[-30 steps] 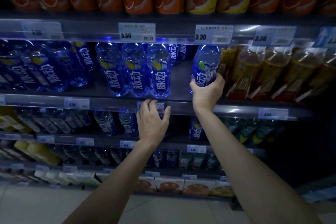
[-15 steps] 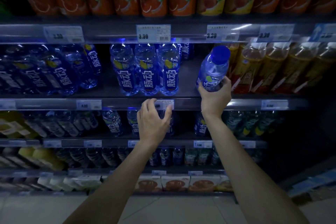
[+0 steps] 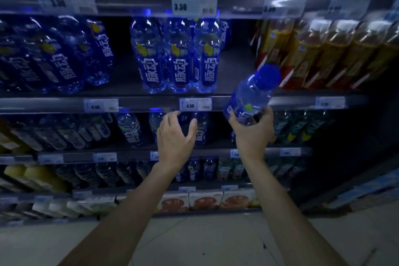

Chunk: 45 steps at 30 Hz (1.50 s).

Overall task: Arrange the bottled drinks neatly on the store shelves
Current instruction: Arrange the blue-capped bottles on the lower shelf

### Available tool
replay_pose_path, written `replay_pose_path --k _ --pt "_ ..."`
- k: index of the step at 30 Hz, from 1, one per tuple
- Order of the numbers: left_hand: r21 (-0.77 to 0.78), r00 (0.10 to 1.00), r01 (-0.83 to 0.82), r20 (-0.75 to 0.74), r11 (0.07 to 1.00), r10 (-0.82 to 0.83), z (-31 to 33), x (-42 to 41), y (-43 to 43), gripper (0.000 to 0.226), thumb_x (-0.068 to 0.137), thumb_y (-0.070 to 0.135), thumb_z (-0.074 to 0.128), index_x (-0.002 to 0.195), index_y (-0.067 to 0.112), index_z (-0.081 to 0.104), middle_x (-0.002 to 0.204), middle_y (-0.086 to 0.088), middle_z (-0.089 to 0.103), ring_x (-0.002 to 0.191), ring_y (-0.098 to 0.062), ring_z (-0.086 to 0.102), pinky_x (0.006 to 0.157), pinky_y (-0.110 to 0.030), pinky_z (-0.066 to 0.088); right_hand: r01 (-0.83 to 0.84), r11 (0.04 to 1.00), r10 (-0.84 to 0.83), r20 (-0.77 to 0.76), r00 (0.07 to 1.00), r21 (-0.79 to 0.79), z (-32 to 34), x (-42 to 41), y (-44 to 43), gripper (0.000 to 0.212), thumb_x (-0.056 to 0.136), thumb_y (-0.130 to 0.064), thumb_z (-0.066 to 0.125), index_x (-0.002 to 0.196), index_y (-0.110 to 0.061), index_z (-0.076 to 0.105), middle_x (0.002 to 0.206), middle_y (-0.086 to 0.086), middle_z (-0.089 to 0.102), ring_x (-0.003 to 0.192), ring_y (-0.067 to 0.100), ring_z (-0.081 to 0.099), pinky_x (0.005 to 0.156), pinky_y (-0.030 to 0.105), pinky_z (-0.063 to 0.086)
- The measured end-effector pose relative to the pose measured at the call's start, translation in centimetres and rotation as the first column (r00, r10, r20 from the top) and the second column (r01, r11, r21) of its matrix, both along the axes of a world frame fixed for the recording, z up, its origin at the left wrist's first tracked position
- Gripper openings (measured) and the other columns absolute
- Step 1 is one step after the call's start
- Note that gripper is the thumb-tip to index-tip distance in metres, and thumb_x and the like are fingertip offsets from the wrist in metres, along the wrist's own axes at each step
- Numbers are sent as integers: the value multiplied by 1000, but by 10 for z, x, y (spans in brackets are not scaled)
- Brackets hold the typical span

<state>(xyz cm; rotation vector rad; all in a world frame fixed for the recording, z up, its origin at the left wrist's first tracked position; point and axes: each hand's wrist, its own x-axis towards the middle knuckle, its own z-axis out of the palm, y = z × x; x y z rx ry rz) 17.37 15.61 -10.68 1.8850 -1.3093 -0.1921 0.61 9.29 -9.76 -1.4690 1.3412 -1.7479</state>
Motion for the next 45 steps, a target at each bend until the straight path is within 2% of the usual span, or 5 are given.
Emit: replay_pose_path --k 15,24,29,39,45 --pt "112 999 -47 2 993 47 -162 28 18 55 94 50 45 132 11 46 130 -5 51 120 -21 48 100 -39 42 -76 987 98 -161 982 140 -168 4 2 53 71 -31 83 109 -43 47 109 -2 60 96 8 59 79 18 49" --pt "165 997 -75 -15 983 78 -222 43 15 50 94 49 47 133 17 43 131 -1 49 120 -19 47 99 -43 43 15 975 39 -238 970 221 -198 30 -79 54 74 -31 80 118 -21 51 106 -3 55 92 10 54 72 12 40" --pt "178 993 -33 117 983 12 -223 45 -14 54 94 47 47 135 13 44 135 -4 48 126 -21 43 105 -38 37 -34 958 104 -234 967 284 -210 32 -97 58 73 -31 82 120 -19 51 102 -9 53 85 -12 51 62 -3 35" --pt "178 976 30 207 984 -67 -221 46 -47 55 94 49 44 136 14 44 135 -3 49 130 -20 39 107 -39 32 -61 942 153 -260 953 330 -218 35 -105 49 74 -32 80 114 -23 54 110 -2 58 89 1 54 69 1 35" --pt "159 978 26 198 987 -58 -217 52 -44 53 95 48 46 136 13 44 135 -3 49 128 -19 40 108 -38 33 -101 935 202 -278 939 339 -216 33 -104 51 76 -31 79 119 -18 54 112 2 60 99 16 60 85 31 52"
